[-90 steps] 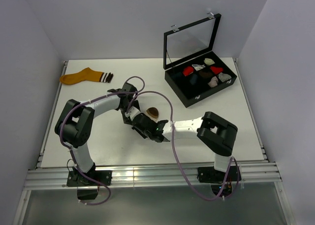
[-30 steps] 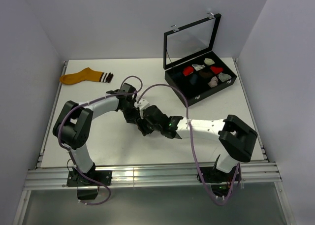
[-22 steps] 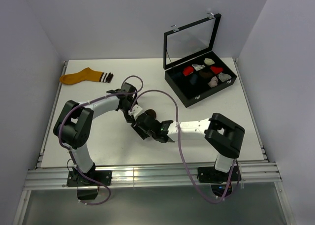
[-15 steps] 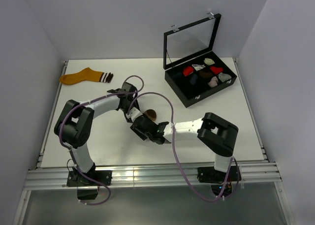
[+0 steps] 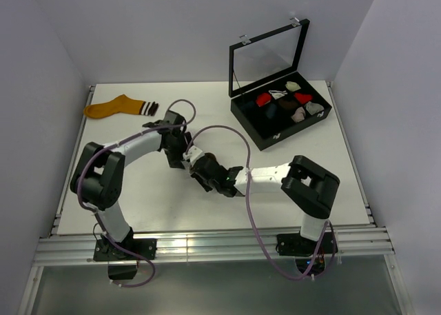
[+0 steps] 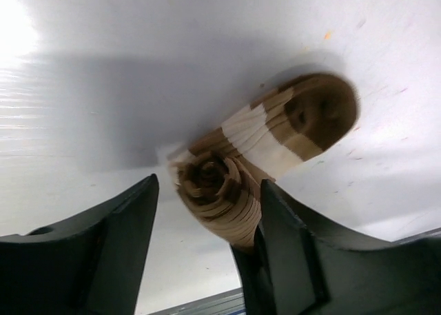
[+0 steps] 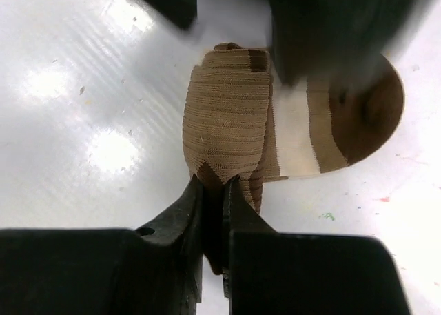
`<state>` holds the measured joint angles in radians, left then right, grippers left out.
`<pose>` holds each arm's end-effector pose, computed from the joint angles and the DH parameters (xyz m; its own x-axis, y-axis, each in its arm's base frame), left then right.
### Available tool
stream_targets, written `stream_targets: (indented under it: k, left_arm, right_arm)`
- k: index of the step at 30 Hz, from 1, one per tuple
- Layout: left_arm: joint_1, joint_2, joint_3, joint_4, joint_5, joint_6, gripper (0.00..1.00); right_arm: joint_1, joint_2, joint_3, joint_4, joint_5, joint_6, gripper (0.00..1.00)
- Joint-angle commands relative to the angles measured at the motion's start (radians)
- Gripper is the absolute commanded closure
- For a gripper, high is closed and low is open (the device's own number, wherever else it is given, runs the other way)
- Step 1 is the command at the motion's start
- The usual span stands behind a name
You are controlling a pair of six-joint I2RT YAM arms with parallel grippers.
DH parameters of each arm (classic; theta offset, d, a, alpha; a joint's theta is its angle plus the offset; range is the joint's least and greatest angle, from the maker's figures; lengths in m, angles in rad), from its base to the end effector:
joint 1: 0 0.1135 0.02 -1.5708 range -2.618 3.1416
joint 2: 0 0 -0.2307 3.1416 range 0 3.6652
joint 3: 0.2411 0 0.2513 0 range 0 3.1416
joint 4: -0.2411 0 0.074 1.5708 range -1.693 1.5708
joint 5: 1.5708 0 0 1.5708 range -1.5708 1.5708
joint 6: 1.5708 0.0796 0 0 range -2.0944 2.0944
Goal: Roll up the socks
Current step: Roll the sock at the center of the board.
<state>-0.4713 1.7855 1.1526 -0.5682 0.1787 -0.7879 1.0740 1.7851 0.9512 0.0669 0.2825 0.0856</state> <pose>0.3112 -0.1745 0.1009 -0.9433 -0.3022 -0.1374 -0.2334 0.8980 -0.3730 0.2034 0.3286 0.0941 -0.3936 -0.5536 -0.7339 -0.7176 0.6840 -0.1312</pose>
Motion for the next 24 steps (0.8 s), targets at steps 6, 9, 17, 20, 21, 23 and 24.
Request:
stream_targets:
  k: [6, 9, 17, 20, 21, 23, 24]
  left_arm:
    - [0.125, -0.222, -0.060, 0.063, -0.027, -0.028, 0.29]
    - [0.128, -0.268, -0.134, 0.103, 0.011, -0.051, 0.29]
    - [0.115, -0.337, -0.321, 0.244, 0.102, -0.146, 0.31]
    - [0.102, -0.322, -0.336, 0.263, 0.107, -0.166, 0.31]
    - [0.094, -0.319, -0.341, 0.281, 0.108, -0.172, 0.32]
    - [0.088, -0.316, -0.350, 0.294, 0.104, -0.183, 0.33]
    - [0.080, -0.313, -0.352, 0.298, 0.102, -0.185, 0.33]
  right_arm:
    - [-0.155, -0.063, 0.000, -0.081, -0.485, 0.111, 1.00]
    - [-0.215, -0.035, 0.050, -0.130, -0.641, 0.137, 1.00]
    - [-0.307, 0.077, 0.175, -0.196, -0.914, 0.190, 1.00]
    - [-0.327, 0.115, 0.201, -0.208, -0.962, 0.195, 1.00]
    - [-0.330, 0.134, 0.208, -0.225, -0.967, 0.194, 1.00]
    - [-0.335, 0.152, 0.228, -0.236, -0.991, 0.190, 1.00]
    - [-0.336, 0.167, 0.231, -0.239, -0.999, 0.190, 1.00]
